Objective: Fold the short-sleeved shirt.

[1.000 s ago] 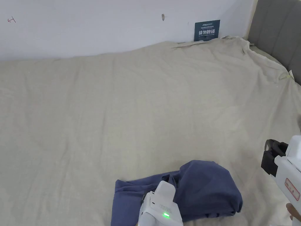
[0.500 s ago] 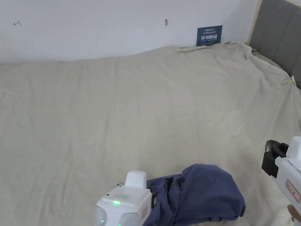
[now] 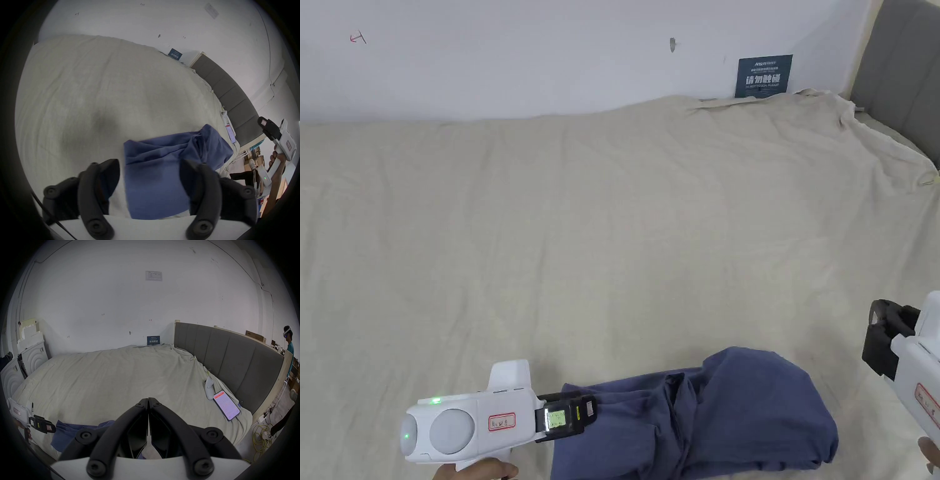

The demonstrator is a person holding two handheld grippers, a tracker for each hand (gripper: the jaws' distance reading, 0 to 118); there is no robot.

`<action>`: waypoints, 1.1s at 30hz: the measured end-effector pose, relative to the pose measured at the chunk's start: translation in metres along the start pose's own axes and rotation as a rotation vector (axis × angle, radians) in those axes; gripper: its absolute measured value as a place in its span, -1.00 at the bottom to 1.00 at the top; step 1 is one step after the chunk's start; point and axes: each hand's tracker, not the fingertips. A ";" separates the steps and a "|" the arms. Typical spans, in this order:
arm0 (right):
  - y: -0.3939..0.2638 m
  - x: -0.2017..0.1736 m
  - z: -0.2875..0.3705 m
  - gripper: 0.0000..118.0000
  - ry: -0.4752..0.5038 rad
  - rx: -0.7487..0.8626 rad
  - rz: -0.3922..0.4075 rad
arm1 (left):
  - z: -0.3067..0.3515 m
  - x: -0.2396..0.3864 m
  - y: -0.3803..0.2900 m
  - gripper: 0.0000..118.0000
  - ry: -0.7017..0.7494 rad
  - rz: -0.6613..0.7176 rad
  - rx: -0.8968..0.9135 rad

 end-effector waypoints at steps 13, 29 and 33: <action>-0.001 0.001 0.002 -0.99 -0.010 -0.012 -0.001 | -0.023 0.001 -0.017 -0.53 -0.055 0.000 -0.072; 0.007 -0.002 0.003 -0.99 0.005 0.008 -0.005 | 0.050 -0.014 0.015 -0.76 0.014 0.024 0.028; 0.009 -0.007 0.000 -0.99 0.018 0.010 -0.006 | 0.080 -0.053 0.022 -0.76 0.132 0.036 0.032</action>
